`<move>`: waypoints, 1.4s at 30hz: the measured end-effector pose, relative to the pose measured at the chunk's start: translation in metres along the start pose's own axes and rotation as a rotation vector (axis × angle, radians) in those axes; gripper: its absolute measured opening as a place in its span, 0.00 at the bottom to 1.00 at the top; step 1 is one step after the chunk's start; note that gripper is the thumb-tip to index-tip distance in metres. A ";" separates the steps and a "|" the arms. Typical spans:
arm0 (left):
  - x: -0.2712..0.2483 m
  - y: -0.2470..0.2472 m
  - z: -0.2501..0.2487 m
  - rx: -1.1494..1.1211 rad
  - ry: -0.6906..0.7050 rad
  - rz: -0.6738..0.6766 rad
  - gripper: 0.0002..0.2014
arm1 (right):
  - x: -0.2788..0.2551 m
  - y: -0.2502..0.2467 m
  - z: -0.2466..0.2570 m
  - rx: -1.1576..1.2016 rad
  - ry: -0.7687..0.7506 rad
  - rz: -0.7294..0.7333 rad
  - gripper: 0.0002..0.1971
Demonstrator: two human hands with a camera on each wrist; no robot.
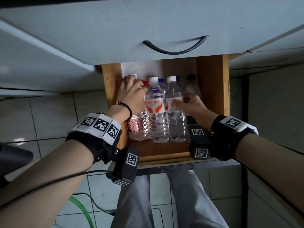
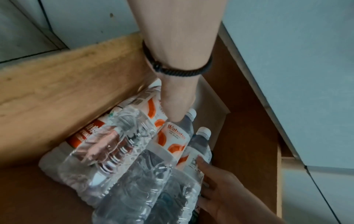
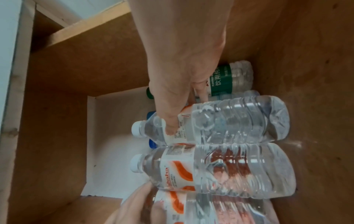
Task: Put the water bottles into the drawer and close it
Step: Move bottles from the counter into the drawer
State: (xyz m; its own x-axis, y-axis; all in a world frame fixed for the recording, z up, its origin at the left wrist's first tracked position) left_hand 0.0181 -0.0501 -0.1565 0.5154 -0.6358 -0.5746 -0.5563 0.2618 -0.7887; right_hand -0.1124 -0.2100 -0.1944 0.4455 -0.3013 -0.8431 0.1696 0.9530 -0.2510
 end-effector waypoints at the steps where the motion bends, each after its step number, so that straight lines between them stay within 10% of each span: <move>1: -0.003 -0.003 0.002 0.018 0.001 0.000 0.23 | -0.002 0.000 0.001 -0.005 -0.004 -0.010 0.17; 6: -0.012 -0.012 0.006 0.045 0.000 0.012 0.17 | -0.002 0.009 0.007 0.027 -0.003 0.002 0.28; 10: -0.015 -0.002 -0.001 0.159 0.038 0.042 0.26 | -0.003 0.022 0.011 0.101 -0.021 0.047 0.08; 17: -0.023 0.005 -0.003 0.197 0.074 0.049 0.35 | -0.008 0.025 0.007 0.187 -0.047 0.090 0.06; 42: -0.014 0.025 -0.018 0.030 0.060 0.119 0.51 | -0.008 0.023 -0.004 0.065 0.033 0.101 0.24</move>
State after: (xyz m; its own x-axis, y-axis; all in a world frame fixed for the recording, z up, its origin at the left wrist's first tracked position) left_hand -0.0142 -0.0479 -0.1641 0.4067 -0.6411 -0.6508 -0.5908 0.3588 -0.7226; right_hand -0.1154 -0.1858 -0.1953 0.4345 -0.2013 -0.8779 0.1818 0.9742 -0.1334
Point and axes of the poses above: each hand's wrist, its own x-axis towards the middle knuckle, its own y-axis out of the palm, z = x × y, the point moved 6 cm from there along x, towards the middle knuckle
